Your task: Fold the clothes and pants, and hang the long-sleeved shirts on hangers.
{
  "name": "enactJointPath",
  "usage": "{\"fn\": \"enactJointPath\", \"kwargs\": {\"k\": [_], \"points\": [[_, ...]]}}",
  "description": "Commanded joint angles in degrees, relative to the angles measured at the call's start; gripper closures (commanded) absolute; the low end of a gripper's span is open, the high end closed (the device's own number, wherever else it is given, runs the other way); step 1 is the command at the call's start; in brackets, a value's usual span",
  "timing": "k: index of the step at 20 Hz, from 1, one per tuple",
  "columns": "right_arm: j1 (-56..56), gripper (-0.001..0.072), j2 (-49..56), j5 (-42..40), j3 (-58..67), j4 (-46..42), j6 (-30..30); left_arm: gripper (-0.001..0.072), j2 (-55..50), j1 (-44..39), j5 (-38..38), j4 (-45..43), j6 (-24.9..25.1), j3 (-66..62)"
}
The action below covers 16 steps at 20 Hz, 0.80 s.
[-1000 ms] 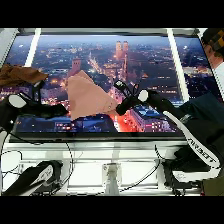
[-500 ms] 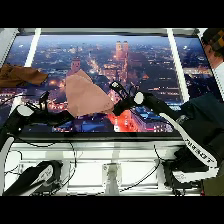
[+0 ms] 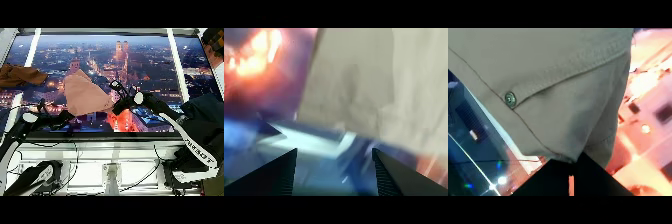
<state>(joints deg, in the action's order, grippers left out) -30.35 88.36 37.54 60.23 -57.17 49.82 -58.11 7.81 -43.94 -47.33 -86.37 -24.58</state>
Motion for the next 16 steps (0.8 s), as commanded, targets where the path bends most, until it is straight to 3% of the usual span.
{"fn": "enactJointPath", "kwargs": {"k": [1, 8, 9, 11, 14, 15, 16], "points": [[-0.04, 0.0703, 0.04, -0.11, 0.07, 0.00, 0.00, 0.0207, 0.02, -0.48, 11.04, 7.15, -2.36, 1.42], [-0.04, 0.0703, 0.04, -0.09, 0.07, 0.00, 0.02, 0.0217, -3.87, -8.41, 18.14, 10.60, -2.43, 1.42], [-0.04, 0.0703, 0.04, -0.09, 0.07, 0.00, 0.02, 0.0284, -4.76, -8.94, 18.27, 10.60, -2.40, 1.42], [-0.04, 0.0703, 0.04, -0.13, 0.07, 0.00, 0.02, 0.0492, -5.31, -9.16, 18.27, 10.58, -2.40, 1.40], [-0.04, 0.0703, 0.04, -0.13, 0.07, 0.00, 0.02, 0.0607, -5.35, -9.14, 18.29, 10.54, -2.36, 1.40], [-0.04, 0.0703, 0.02, -0.13, 0.07, 0.00, 0.02, 0.0692, -5.35, -9.14, 18.29, 10.56, -2.27, 1.40], [-0.04, 0.0703, 0.00, -0.13, 0.09, 0.00, 0.02, 0.0695, -5.33, -9.14, 18.25, 10.56, -2.12, 1.38]]}}
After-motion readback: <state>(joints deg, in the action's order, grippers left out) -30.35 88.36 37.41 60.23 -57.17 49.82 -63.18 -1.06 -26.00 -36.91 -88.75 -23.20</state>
